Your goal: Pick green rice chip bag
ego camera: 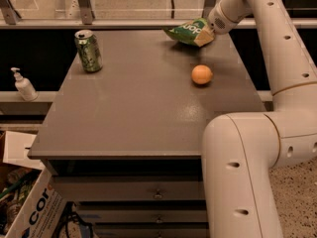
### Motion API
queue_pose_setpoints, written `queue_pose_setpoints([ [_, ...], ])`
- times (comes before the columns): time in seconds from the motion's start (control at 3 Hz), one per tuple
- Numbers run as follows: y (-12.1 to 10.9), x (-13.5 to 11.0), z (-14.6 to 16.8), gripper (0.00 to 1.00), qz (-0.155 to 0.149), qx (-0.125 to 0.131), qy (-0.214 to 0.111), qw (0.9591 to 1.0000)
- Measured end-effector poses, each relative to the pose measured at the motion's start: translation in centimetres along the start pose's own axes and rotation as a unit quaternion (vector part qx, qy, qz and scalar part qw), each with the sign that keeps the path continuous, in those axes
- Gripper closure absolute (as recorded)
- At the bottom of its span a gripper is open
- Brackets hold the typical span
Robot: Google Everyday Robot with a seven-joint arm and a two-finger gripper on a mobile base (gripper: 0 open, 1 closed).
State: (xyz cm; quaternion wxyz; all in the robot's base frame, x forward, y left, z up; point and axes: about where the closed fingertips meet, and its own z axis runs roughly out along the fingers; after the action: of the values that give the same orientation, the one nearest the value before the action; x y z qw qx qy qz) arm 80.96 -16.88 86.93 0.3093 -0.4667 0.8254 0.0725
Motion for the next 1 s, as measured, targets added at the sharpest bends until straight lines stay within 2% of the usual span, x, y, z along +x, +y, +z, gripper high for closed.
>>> queue_pose_setpoints([
  [0.67, 0.2, -3.3, -2.2, 1.0, -0.015, 0.007, -0.052, 0.9985],
  [1.0, -0.3, -5.0, -3.4, 1.0, -0.028, 0.024, -0.074, 0.9965],
])
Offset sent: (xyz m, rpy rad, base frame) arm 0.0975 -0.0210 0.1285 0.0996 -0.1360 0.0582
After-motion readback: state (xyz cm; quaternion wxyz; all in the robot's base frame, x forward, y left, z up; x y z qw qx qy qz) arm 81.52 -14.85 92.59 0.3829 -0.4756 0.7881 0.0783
